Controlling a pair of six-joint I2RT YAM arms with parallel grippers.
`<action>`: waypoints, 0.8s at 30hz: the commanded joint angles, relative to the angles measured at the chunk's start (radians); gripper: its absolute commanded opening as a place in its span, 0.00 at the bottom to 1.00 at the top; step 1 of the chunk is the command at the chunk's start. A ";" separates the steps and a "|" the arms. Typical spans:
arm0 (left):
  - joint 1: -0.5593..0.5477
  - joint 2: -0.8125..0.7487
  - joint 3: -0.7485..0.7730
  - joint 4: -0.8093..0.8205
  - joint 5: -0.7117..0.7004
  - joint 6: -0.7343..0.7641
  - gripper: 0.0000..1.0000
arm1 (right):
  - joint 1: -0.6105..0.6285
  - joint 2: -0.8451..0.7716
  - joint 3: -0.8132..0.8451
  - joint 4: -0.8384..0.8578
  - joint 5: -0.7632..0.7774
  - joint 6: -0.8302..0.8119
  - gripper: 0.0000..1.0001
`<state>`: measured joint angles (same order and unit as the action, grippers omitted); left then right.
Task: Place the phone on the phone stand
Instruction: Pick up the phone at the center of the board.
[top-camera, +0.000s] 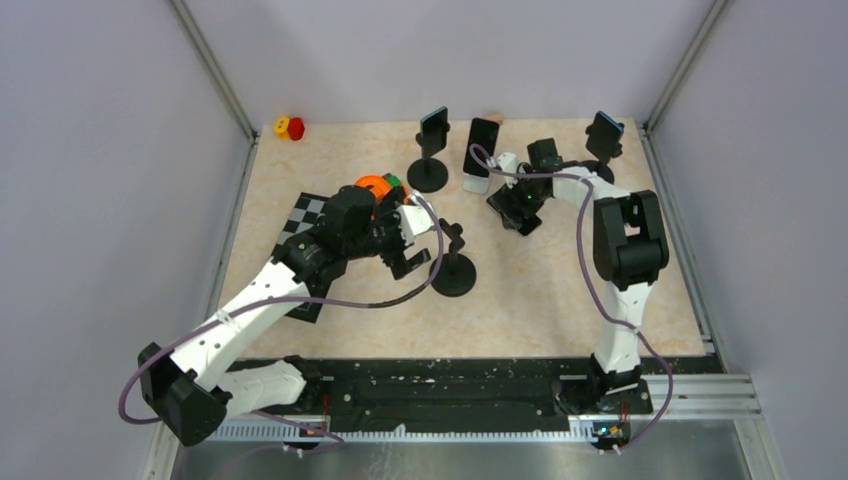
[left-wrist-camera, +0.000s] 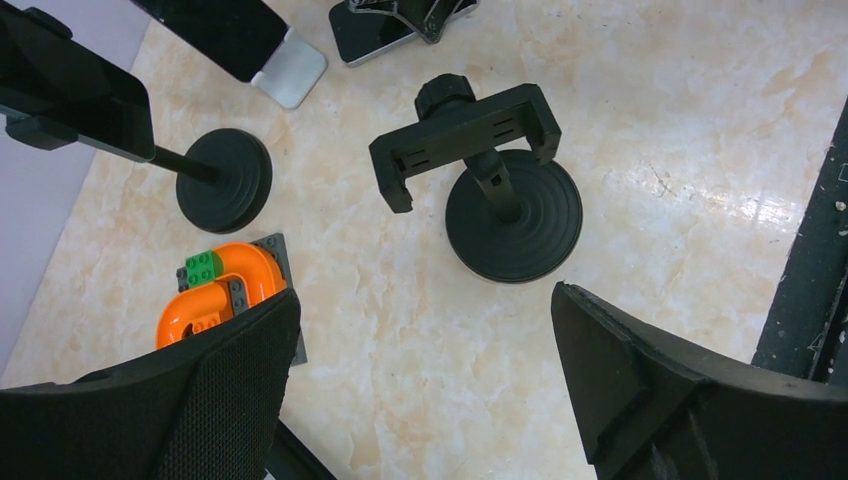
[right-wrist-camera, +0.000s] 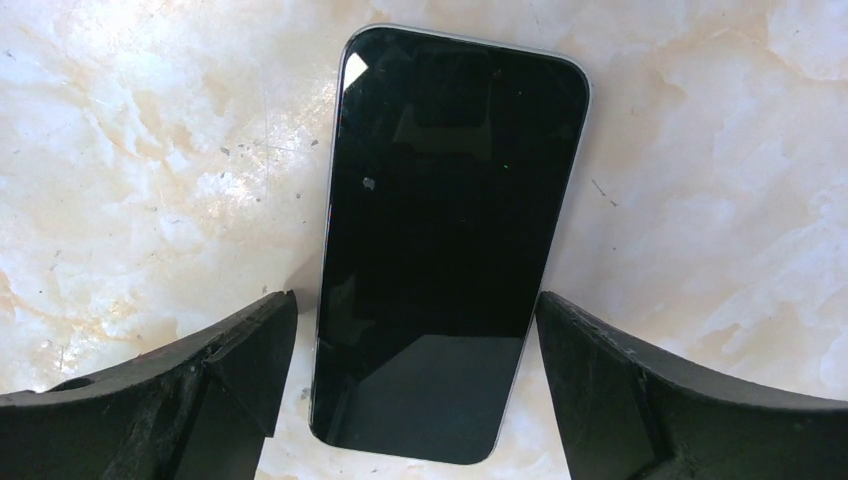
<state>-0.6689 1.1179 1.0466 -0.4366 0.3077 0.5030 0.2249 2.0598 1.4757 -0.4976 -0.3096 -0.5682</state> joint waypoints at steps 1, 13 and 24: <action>-0.001 0.011 0.061 0.010 -0.039 -0.046 0.99 | -0.008 0.047 0.033 -0.056 -0.041 -0.027 0.89; 0.008 0.011 0.098 0.010 -0.110 -0.138 0.99 | -0.008 0.003 0.011 -0.078 -0.072 -0.004 0.46; 0.047 0.113 0.253 0.045 -0.197 -0.374 0.99 | -0.008 -0.199 -0.048 -0.035 -0.100 0.101 0.20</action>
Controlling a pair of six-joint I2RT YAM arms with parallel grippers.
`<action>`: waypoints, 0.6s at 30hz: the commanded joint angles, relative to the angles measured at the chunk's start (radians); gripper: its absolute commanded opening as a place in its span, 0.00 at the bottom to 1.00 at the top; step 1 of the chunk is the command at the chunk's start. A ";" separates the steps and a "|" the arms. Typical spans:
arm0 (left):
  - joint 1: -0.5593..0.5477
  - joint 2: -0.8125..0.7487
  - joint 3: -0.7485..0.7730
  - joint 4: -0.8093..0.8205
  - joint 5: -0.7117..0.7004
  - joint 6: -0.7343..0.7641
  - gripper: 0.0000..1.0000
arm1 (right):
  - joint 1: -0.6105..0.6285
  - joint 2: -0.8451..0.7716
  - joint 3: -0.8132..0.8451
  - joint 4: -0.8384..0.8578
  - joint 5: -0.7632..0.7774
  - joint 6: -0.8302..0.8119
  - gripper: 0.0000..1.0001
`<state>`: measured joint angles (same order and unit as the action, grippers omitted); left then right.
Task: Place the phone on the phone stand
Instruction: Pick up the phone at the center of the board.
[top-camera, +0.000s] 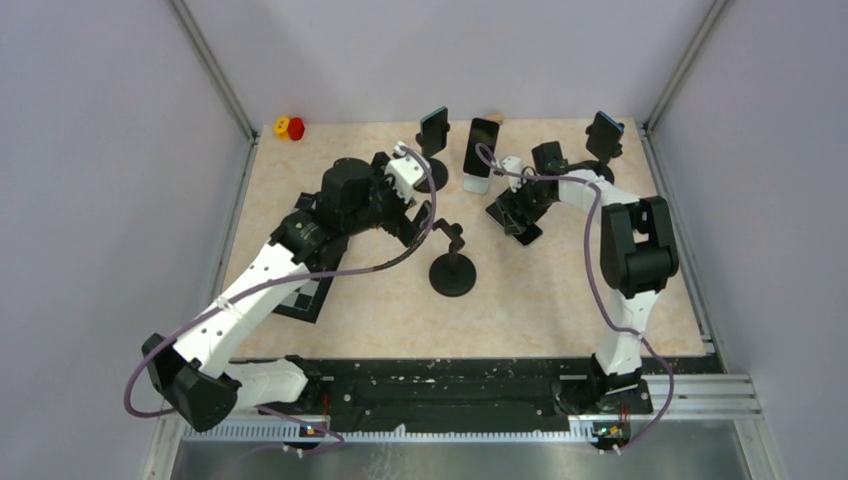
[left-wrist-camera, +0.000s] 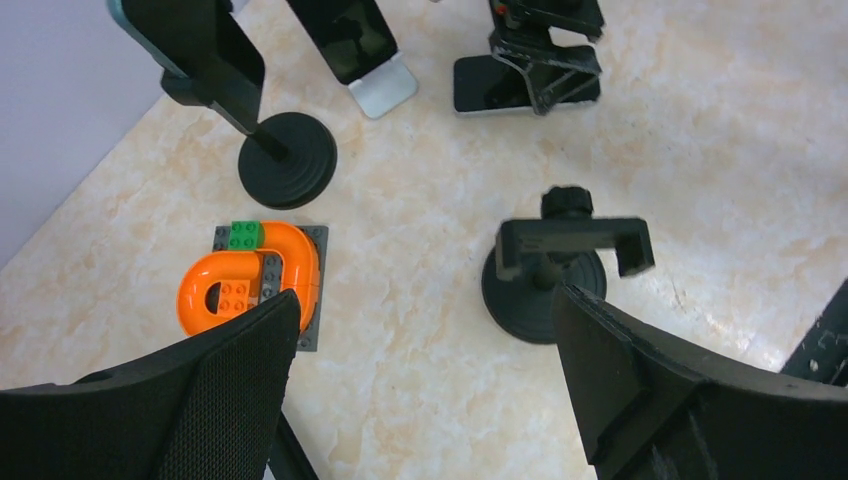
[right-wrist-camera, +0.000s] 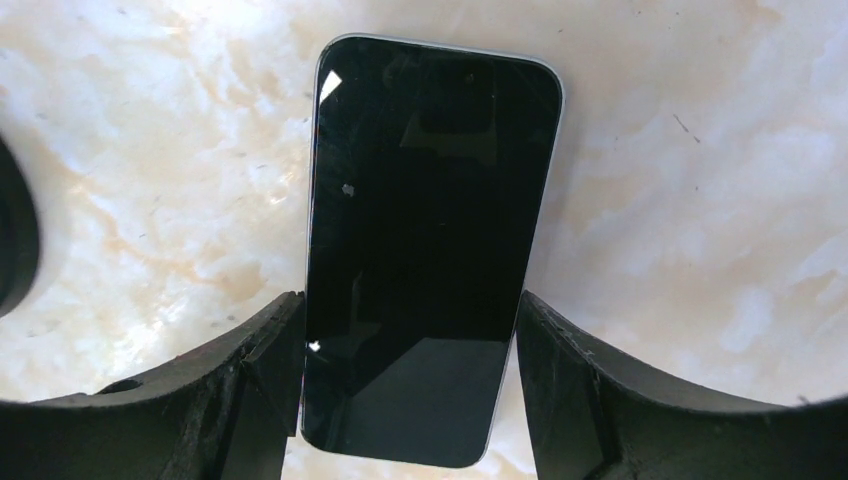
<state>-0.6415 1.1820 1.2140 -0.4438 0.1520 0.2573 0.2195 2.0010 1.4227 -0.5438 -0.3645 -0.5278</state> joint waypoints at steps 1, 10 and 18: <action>0.025 0.071 0.108 0.053 -0.039 -0.154 0.99 | -0.002 -0.161 0.001 0.013 -0.045 0.072 0.17; 0.073 0.276 0.289 0.083 0.107 -0.393 0.99 | -0.003 -0.372 -0.106 0.079 -0.066 0.138 0.00; 0.080 0.462 0.474 0.057 0.220 -0.507 0.99 | -0.001 -0.544 -0.180 0.129 -0.162 0.164 0.00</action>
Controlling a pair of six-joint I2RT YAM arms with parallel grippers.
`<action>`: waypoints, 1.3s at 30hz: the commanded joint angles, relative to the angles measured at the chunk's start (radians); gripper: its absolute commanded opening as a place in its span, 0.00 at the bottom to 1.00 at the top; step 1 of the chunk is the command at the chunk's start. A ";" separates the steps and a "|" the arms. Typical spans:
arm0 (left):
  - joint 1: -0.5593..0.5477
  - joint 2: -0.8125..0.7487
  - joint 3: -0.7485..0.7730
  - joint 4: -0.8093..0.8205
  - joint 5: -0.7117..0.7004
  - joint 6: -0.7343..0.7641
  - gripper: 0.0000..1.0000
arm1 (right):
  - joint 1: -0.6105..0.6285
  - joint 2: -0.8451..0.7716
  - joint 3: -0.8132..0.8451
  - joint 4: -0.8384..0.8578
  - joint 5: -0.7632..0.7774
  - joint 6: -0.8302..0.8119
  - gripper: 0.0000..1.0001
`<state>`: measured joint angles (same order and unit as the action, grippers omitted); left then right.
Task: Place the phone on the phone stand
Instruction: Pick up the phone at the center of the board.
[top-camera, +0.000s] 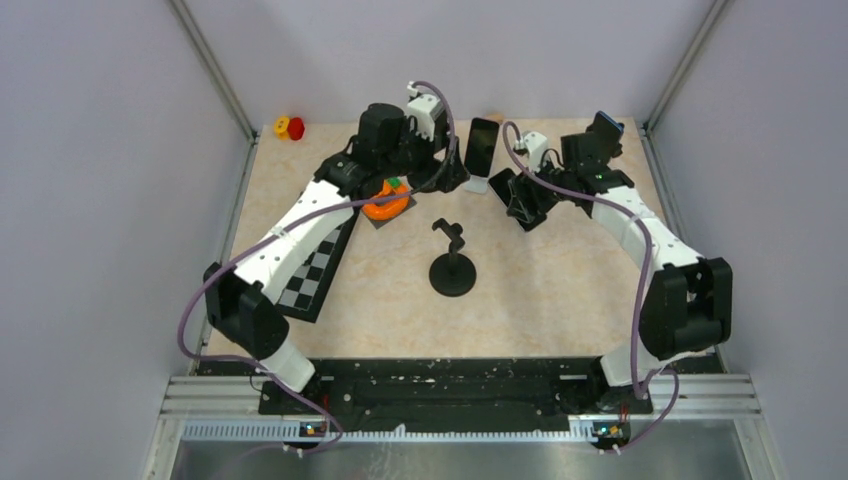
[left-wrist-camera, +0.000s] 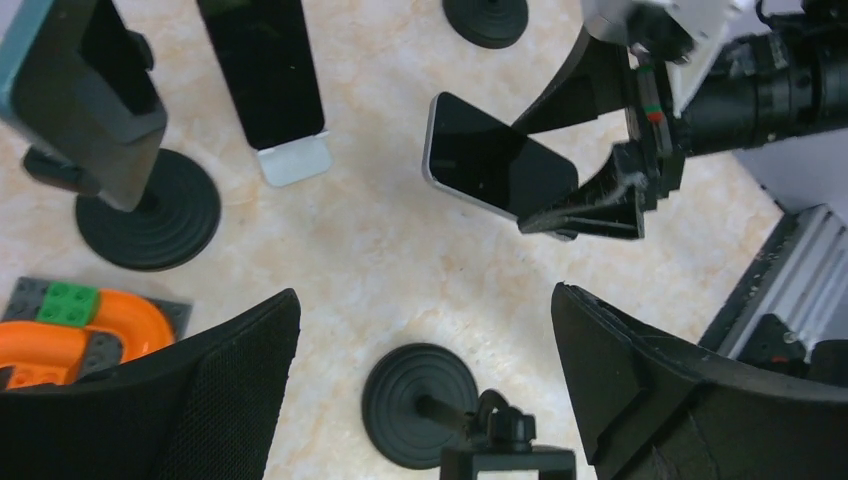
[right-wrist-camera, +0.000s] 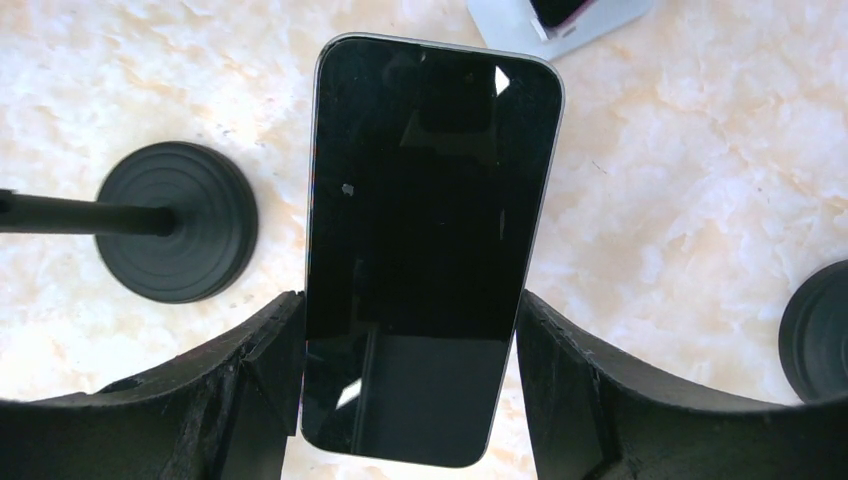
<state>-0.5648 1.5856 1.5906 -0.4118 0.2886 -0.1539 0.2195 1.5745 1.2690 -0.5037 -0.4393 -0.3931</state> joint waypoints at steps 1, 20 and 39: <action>0.005 0.083 0.119 0.023 0.098 -0.111 0.99 | -0.001 -0.139 -0.039 0.104 -0.104 0.037 0.00; -0.006 0.351 0.226 0.181 0.400 -0.479 0.88 | 0.004 -0.348 -0.195 0.255 -0.209 0.114 0.00; -0.050 0.386 0.157 0.303 0.530 -0.576 0.11 | 0.003 -0.375 -0.240 0.294 -0.203 0.135 0.06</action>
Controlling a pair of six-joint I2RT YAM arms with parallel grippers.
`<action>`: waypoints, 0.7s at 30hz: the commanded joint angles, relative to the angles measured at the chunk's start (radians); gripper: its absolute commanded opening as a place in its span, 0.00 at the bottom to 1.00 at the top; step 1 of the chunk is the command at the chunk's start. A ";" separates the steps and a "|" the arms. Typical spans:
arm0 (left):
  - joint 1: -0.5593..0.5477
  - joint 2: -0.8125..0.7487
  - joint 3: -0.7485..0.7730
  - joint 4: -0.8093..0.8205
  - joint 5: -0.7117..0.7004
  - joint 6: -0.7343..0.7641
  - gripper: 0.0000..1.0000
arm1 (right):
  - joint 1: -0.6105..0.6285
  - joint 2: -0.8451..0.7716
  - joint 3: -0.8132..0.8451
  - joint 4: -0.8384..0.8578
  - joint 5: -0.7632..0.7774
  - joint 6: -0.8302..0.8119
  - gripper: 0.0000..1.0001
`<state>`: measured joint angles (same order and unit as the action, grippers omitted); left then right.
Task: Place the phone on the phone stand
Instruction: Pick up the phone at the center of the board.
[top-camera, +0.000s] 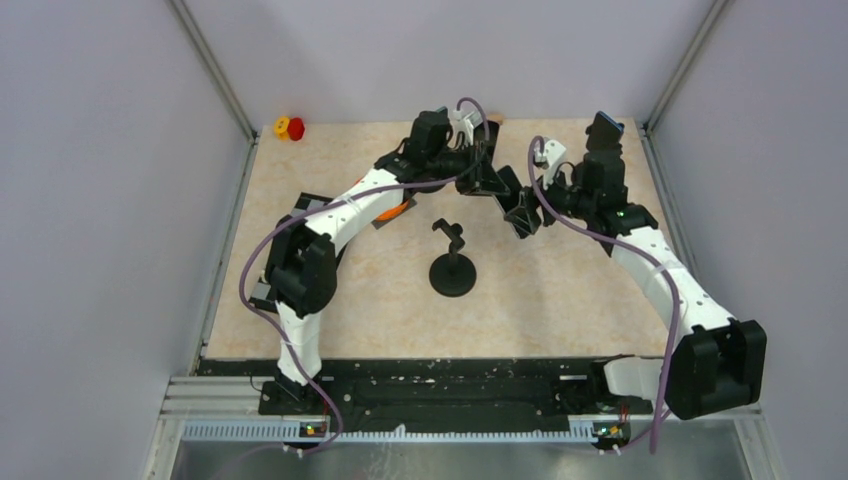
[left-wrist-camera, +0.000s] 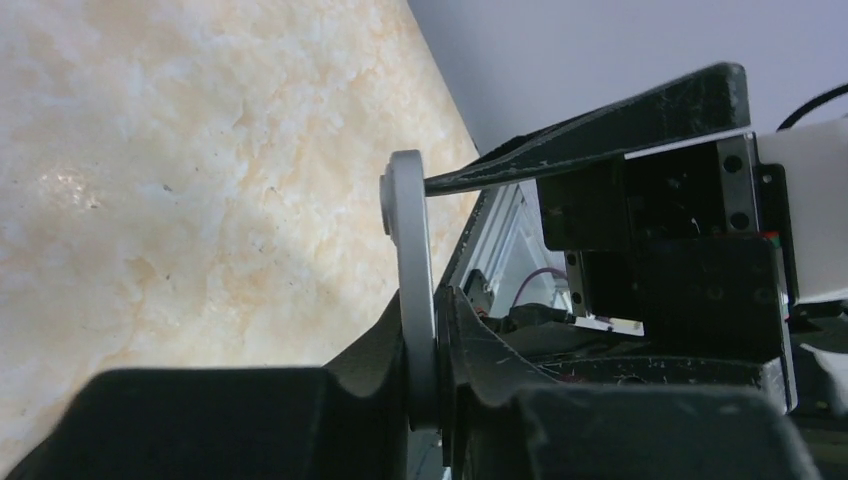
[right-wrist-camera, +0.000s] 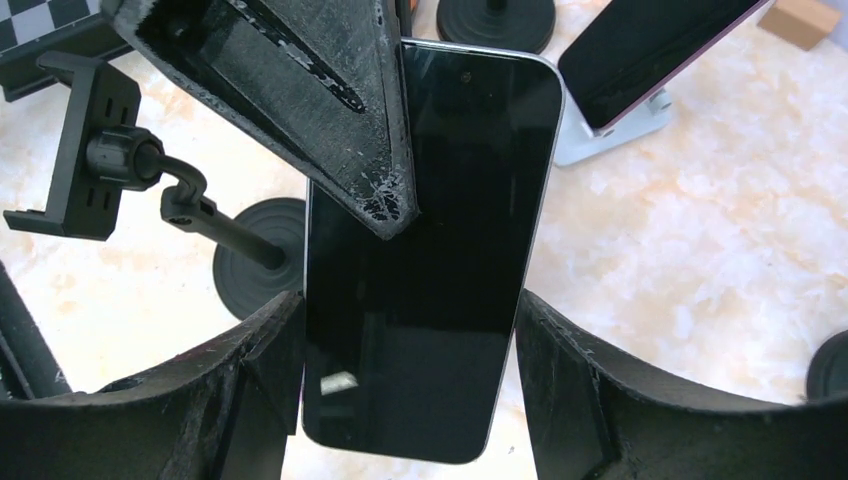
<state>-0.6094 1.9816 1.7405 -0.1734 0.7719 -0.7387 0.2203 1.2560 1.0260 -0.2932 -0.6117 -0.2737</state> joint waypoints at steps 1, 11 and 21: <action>-0.005 -0.014 0.014 0.057 0.049 0.026 0.05 | 0.003 -0.062 0.001 0.086 -0.030 0.019 0.11; -0.004 -0.123 0.050 -0.045 0.114 0.337 0.00 | -0.001 -0.191 0.005 -0.002 0.016 -0.019 0.95; -0.004 -0.256 0.046 -0.155 0.310 0.621 0.00 | -0.005 -0.169 0.119 -0.211 -0.087 -0.062 0.96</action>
<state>-0.6098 1.8454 1.7409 -0.3248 0.9390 -0.2657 0.2195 1.0695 1.0687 -0.4259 -0.6228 -0.3096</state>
